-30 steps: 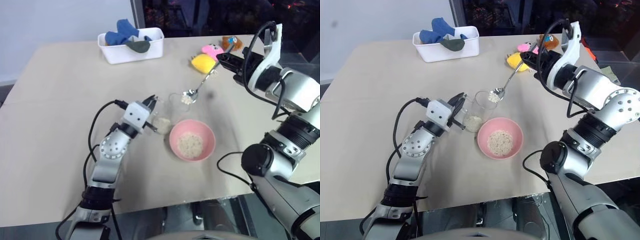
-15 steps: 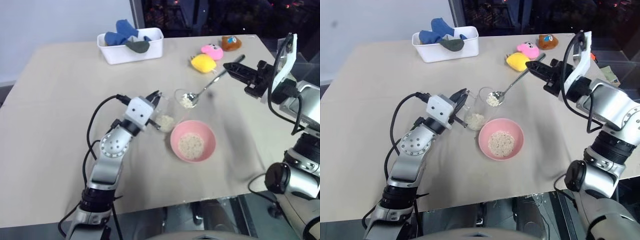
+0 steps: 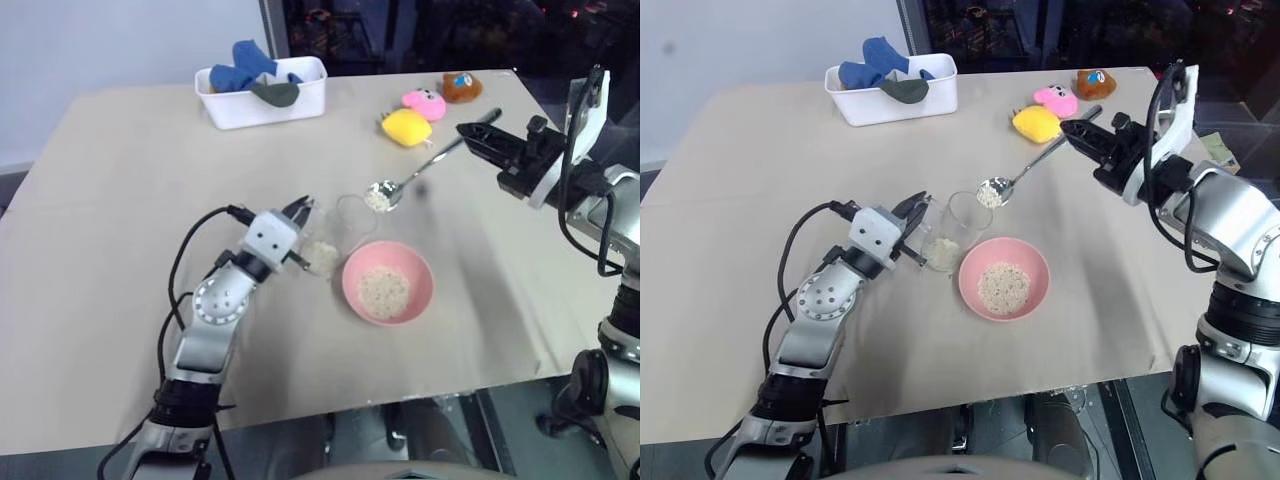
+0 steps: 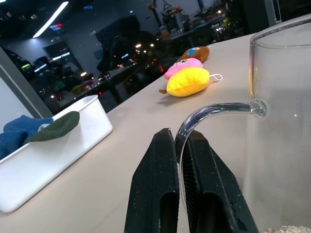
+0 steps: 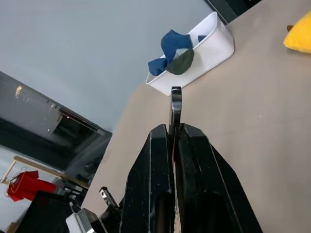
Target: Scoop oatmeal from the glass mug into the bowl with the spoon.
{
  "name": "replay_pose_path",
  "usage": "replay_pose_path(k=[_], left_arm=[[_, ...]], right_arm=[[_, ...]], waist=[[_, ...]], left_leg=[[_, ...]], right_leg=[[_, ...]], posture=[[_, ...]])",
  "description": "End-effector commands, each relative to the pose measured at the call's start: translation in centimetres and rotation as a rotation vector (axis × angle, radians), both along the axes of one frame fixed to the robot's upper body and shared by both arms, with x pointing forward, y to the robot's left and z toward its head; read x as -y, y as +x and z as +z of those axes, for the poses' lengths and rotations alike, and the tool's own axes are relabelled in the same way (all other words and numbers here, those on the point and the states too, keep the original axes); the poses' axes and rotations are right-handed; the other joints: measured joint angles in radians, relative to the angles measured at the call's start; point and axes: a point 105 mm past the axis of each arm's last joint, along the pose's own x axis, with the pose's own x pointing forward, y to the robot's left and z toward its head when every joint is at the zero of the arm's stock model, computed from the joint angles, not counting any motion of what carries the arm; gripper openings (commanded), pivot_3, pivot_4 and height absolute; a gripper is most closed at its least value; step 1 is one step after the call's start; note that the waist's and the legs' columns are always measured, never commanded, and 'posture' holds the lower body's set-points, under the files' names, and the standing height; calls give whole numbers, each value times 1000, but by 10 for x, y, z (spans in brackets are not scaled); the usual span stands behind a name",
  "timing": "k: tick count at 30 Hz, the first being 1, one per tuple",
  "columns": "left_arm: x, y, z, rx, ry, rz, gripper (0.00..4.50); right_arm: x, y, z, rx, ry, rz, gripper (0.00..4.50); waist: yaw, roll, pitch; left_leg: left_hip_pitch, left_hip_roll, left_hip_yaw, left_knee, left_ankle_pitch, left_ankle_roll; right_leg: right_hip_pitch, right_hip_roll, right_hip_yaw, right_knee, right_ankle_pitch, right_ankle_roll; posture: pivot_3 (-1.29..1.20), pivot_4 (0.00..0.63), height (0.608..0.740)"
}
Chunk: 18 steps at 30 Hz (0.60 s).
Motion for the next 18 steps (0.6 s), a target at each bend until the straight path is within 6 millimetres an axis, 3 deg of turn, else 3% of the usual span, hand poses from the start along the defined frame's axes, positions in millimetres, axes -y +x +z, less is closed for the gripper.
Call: replay_pose_path(k=[1, 11, 18], left_arm=[[0, -5, 17, 70, -8, -9, 85], [-9, 7, 21, 65, -34, 19, 85], [-17, 7, 23, 56, -64, 45, 85]], right_arm=[[1, -14, 12, 78, 11, 32, 0], [3, -28, -4, 87, -67, 81, 0], [-15, -39, -25, 112, -333, 124, 0]], waist=[[1, 0, 0], [2, 0, 0], [0, 0, 0]], left_leg=[[0, 0, 0, 0, 0, 0], [1, 0, 2, 0, 0, 0], [3, 0, 4, 0, 0, 1]], right_leg=[[0, 0, 0, 0, 0, 0], [0, 0, 2, 0, 0, 0], [1, 0, 4, 0, 0, 1]], posture=[[0, 150, 740], [0, 150, 740], [0, 150, 740]])
